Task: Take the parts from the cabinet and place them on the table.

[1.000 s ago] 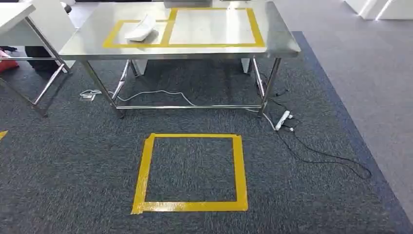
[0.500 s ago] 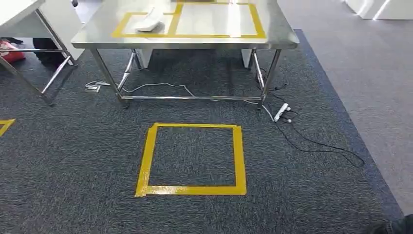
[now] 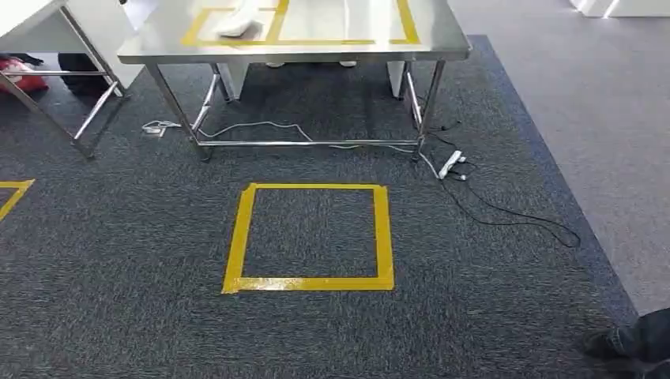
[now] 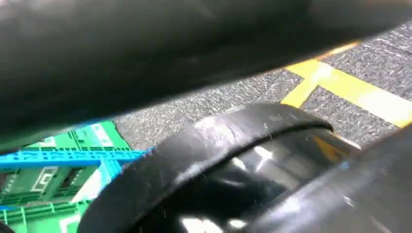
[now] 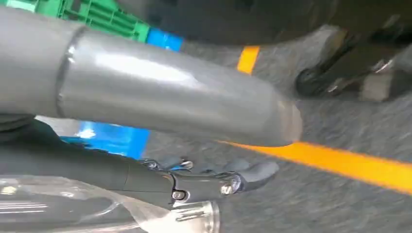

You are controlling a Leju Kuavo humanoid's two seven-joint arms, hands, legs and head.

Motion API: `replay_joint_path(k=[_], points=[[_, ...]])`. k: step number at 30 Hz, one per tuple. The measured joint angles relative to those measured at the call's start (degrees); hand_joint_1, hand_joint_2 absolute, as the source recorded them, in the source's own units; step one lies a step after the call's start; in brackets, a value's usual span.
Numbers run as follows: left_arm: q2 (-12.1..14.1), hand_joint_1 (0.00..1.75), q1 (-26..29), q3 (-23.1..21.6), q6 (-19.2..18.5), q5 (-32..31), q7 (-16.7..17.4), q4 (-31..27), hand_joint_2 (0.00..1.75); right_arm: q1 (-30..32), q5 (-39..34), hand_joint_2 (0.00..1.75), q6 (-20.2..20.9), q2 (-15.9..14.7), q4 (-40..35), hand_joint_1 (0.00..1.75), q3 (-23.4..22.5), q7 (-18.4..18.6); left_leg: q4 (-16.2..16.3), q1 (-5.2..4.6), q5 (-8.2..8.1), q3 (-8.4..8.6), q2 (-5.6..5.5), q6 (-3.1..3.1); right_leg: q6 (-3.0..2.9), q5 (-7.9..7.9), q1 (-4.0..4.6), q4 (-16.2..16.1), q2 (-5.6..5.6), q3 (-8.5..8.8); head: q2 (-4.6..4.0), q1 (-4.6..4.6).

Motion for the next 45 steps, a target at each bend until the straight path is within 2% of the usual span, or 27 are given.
replay_joint_path(k=[1, 3, 4, 5, 6, 7, 8, 9, 10, 12, 13, 14, 17, 22, 25, 34, 39, 42, 43, 44, 45], points=[[0.00, 0.00, 0.05, 0.00, -0.02, 0.00, 0.00, 0.00, 0.00, 0.17, -0.02, 0.00, -0.07, 0.00, 0.00, 0.00, 0.00, -0.02, 2.60, 0.04, -3.03, -0.73, -0.04, -0.32, -0.41, 0.33, 0.04, 0.01, -0.08, -0.31, 0.00, -0.11], [0.04, 0.00, 0.09, 0.00, -0.02, -0.02, 0.00, 0.00, 0.00, 0.27, -0.02, 0.00, -0.07, 0.00, 0.00, 0.00, 0.00, -0.02, 12.12, 0.08, -8.97, -3.47, -0.08, -0.84, -0.66, 1.06, 0.22, 0.11, -0.30, -1.16, 0.00, -0.39], [0.07, 0.00, 0.12, 0.00, -0.07, -0.02, 0.02, 0.00, 0.00, 0.31, -0.02, 0.00, -0.02, 0.00, 0.00, 0.00, 0.00, -0.02, 16.10, 0.09, -10.47, -4.42, -0.08, -0.93, -0.70, 1.35, 0.34, 0.25, -0.36, -1.60, 0.00, -0.44], [0.07, 0.00, 0.17, 0.00, -0.15, -0.02, 0.18, 0.00, 0.00, 0.36, -0.04, 0.00, 0.00, 0.00, 0.00, 0.00, 0.00, -0.02, 17.67, 0.08, -10.64, -4.26, -0.09, -0.87, -0.70, 1.58, 0.43, 0.44, -0.40, -2.07, 0.02, -0.46], [0.07, 0.00, 0.18, 0.00, -0.18, -0.02, 0.20, 0.00, 0.00, 0.37, -0.04, 0.00, 0.00, 0.00, 0.00, 0.00, 0.00, -0.02, 16.36, 0.08, -9.61, -2.76, -0.10, -0.71, -0.67, 1.66, 0.52, 0.64, -0.40, -2.41, 0.02, -0.48], [0.07, 0.00, 0.20, 0.00, -0.20, 0.00, 0.26, 0.00, 0.00, 0.38, -0.04, 0.00, 0.02, 0.00, 0.00, 0.00, 0.00, -0.02, 12.44, 0.05, -7.73, -0.06, -0.11, -0.43, -0.65, 1.73, 0.62, 0.92, -0.40, -2.72, 0.00, -0.44], [0.09, 0.00, 0.20, 0.00, -0.20, 0.00, 0.28, 0.00, 0.00, 0.36, -0.06, 0.00, 0.02, 0.00, 0.00, 0.00, 0.00, -0.02, 6.91, -0.03, -5.73, 3.44, -0.14, -0.01, -0.64, 1.72, 0.72, 1.11, -0.39, -2.81, 0.02, -0.50], [0.09, 0.00, 0.19, 0.00, -0.20, 0.00, 0.33, 0.00, 0.00, 0.29, -0.07, 0.00, 0.02, 0.02, 0.00, 0.00, 0.00, -0.02, 1.66, -0.17, -4.70, 6.64, -0.26, 0.61, -0.60, 1.70, 0.79, 1.23, -0.37, -2.32, 0.00, -0.50], [0.20, 0.00, 0.18, 0.00, -0.22, 0.00, 0.39, 0.00, 0.00, 0.26, -0.09, 0.00, 0.02, 0.11, 0.00, 0.00, 0.00, -0.04, -0.21, -0.27, -5.82, 8.07, -0.32, 1.12, -0.39, 1.71, 1.00, 1.36, -0.42, -3.10, 0.02, -0.39], [0.13, 0.00, 0.26, 0.00, -0.24, 0.00, 0.63, 0.00, 0.00, 0.21, -0.19, 0.00, -0.04, 0.11, 0.00, 0.00, -0.02, -0.13, -1.06, -0.55, -5.56, 7.78, -0.30, 1.28, 0.19, 1.91, 0.89, 1.40, -0.44, -3.29, 0.00, -0.50], [0.15, 0.00, 0.24, 0.00, -0.24, 0.07, 0.81, 0.00, 0.00, 0.18, -0.33, 0.00, -0.04, 0.09, 0.00, 0.00, -0.02, -0.13, -1.43, -0.41, -5.53, 7.71, -0.28, 1.13, 0.01, 1.53, 1.08, 1.85, -0.45, -3.17, 0.02, -0.50], [0.20, 0.00, 0.28, 0.00, -0.24, 0.07, 0.81, 0.00, 0.00, 0.19, -0.44, 0.00, 0.02, 0.09, 0.00, 0.00, -0.04, -0.15, -1.33, -0.54, -5.52, 7.52, -0.30, 1.12, -0.14, 1.75, 0.91, 1.79, -0.46, -3.29, 0.02, -0.37], [0.15, 0.00, 0.25, 0.00, -0.28, 0.07, 0.83, 0.00, 0.00, 0.19, -0.81, 0.00, 0.02, 0.09, 0.00, 0.00, -0.11, -0.15, -1.24, -0.68, -5.61, 7.39, -0.29, 1.27, -0.03, 1.79, 0.80, 1.73, -0.43, -3.79, 0.02, -0.37], [0.15, 0.00, 0.26, 0.00, 0.09, 0.00, 0.81, 0.00, 0.00, 0.24, -1.11, 0.00, 0.02, 0.09, 0.00, 0.00, -0.44, -0.11, -1.11, -0.88, -5.52, 7.23, -0.28, 1.47, 0.58, 2.07, 0.54, 1.67, -0.37, -3.95, 0.02, -0.39], [0.15, 0.00, 0.26, 0.00, 0.09, -0.02, 0.81, 0.00, 0.00, 0.23, -1.27, 0.00, -0.07, 0.11, 0.00, 0.00, -0.59, -0.11, -1.09, -0.88, -5.43, 7.18, -0.28, 1.60, 0.74, 2.16, 0.53, 1.67, -0.37, -4.01, 0.02, -0.39], [0.15, 0.00, 0.27, 0.00, -0.72, 0.15, -0.72, 0.00, 0.00, 0.24, -1.29, 0.00, -0.04, 0.11, 0.00, 0.00, -1.07, -0.11, -1.07, -0.81, -5.38, 7.18, -0.28, 1.64, 0.78, 2.19, 0.55, 1.71, -0.39, -4.05, 0.02, -0.41], [0.24, 0.00, 0.26, 0.00, -1.14, -0.15, -1.03, 0.00, 0.00, 0.24, -1.29, 0.00, -0.04, 0.11, 0.00, 0.00, -1.18, 0.09, -0.68, -0.98, -5.58, 7.04, -0.29, 1.92, 0.97, 2.18, 0.45, 1.71, -0.41, -4.09, 0.02, -0.44], [0.24, 0.00, 0.26, 0.00, -1.14, -0.31, -1.03, 0.00, 0.00, 0.22, -1.29, 0.00, -0.04, 0.11, 0.00, 0.00, -1.25, 0.15, -0.62, -1.15, -5.67, 6.98, -0.29, 2.19, 1.39, 2.24, 0.30, 1.60, -0.45, -4.07, 0.02, -0.41], [0.24, 0.00, 0.26, 0.00, -1.14, -0.37, -1.03, 0.00, 0.00, 0.20, -1.29, 0.00, -0.04, 0.11, 0.00, 0.00, -1.25, 0.15, -1.02, -1.10, -5.50, 7.01, -0.30, 2.46, 1.59, 2.28, 0.36, 1.47, -0.47, -3.99, 0.02, -0.46], [0.15, 0.00, 0.25, 0.00, -1.14, -0.37, -1.03, 0.00, 0.00, 0.19, -1.29, 0.00, -0.04, 0.09, 0.00, 0.00, -1.27, 0.17, -1.95, -0.39, -4.92, 7.32, -0.17, 2.86, 1.84, 1.73, 0.36, 1.81, -0.36, -3.95, 0.02, -0.44], [0.15, 0.00, 0.22, -0.02, -1.14, -0.39, -1.03, 0.00, 0.00, 0.19, -1.29, 0.00, -0.04, 0.11, 0.00, 0.00, -1.27, 0.17, -2.16, -0.35, -4.78, 7.31, -0.12, 3.02, 2.06, 0.59, 0.41, 3.14, -0.02, -4.59, 0.00, -0.33]])
